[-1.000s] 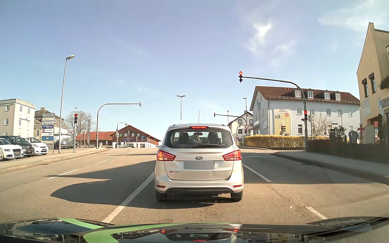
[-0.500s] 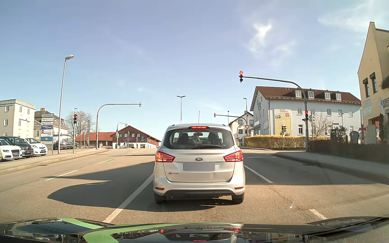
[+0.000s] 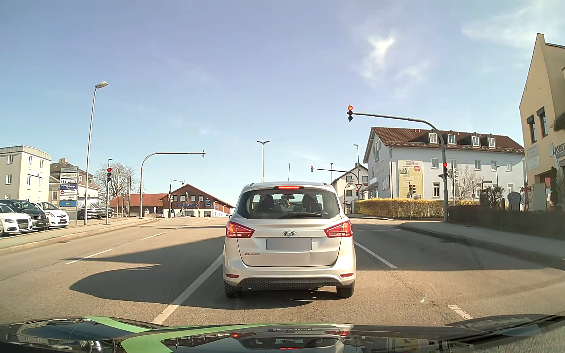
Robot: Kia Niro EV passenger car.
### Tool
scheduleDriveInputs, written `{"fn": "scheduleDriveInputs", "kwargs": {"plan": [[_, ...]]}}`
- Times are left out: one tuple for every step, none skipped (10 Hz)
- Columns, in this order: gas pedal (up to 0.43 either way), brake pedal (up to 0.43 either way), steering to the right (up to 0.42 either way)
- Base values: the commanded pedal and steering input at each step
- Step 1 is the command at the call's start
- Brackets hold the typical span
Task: Follow the waypoints while adhering to traffic rules and regulations
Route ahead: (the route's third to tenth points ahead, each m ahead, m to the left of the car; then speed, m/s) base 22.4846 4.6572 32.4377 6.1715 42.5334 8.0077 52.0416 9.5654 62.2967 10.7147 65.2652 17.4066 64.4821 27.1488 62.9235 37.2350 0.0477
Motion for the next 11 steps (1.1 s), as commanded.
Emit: {"fn": "scheduleDriveInputs", "kwargs": {"plan": [[0.0,0.274,-0.021],[0.0,0.274,-0.021],[0.0,0.28,-0.021],[0.0,0.274,-0.021],[0.0,0.274,-0.021],[0.0,0.274,-0.021],[0.0,0.28,-0.021],[0.0,0.274,-0.021],[0.0,0.274,-0.021],[0.0,0.274,-0.021],[0.0,0.274,-0.021]]}}
